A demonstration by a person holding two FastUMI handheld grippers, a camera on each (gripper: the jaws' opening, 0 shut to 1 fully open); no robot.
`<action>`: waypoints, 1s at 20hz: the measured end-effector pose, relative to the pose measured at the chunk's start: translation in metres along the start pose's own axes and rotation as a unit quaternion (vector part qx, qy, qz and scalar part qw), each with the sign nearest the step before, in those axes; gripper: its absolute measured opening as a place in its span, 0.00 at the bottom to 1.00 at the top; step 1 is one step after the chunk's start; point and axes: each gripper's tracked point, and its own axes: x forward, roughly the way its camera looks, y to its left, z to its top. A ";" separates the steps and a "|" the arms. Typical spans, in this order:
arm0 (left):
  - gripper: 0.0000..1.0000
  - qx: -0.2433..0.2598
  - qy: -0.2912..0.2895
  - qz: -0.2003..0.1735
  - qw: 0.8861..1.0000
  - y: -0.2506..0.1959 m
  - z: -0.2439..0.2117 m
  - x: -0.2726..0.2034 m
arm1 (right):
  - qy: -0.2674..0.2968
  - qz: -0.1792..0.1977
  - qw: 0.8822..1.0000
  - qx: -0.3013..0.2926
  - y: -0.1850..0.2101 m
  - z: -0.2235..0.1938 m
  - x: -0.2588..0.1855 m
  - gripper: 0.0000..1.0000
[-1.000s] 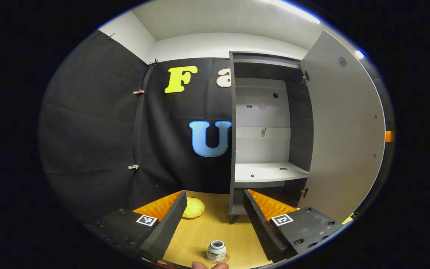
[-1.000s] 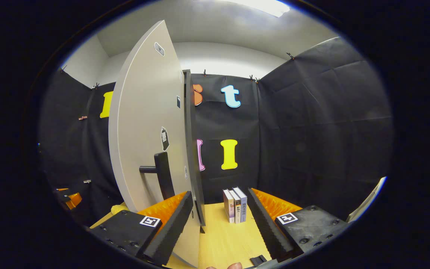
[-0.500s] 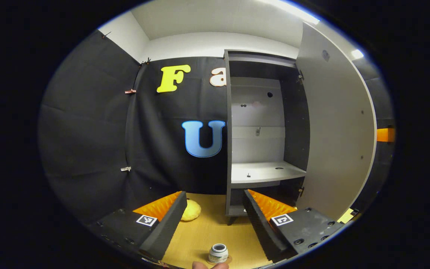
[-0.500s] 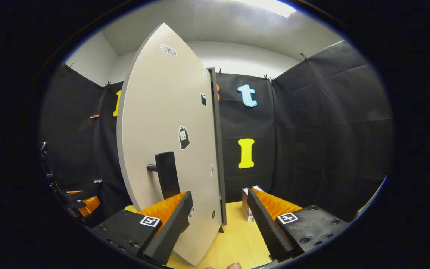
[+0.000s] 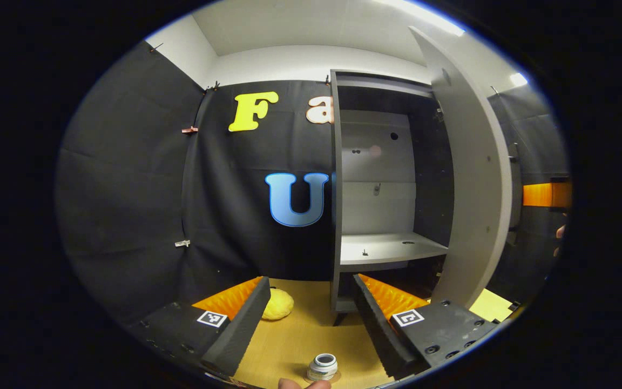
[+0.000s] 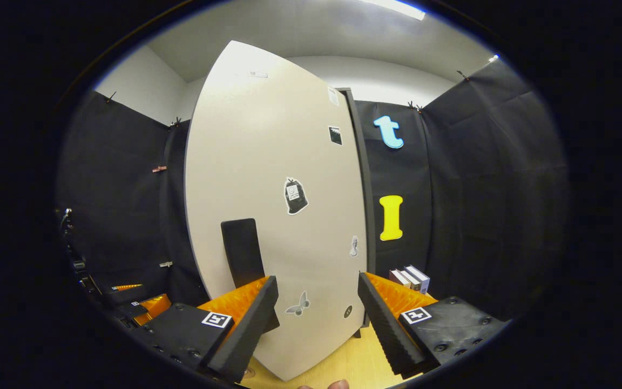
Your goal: Open the cabinet door with the right hand, grasp the bottle in the cabinet with the left hand and place it on the coaster, then close the cabinet door with the right hand.
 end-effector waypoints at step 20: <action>0.95 0.005 -0.005 -0.025 1.000 -0.024 0.011 -0.005 | 0.010 0.006 1.000 -0.017 -0.003 -0.015 -0.003 0.98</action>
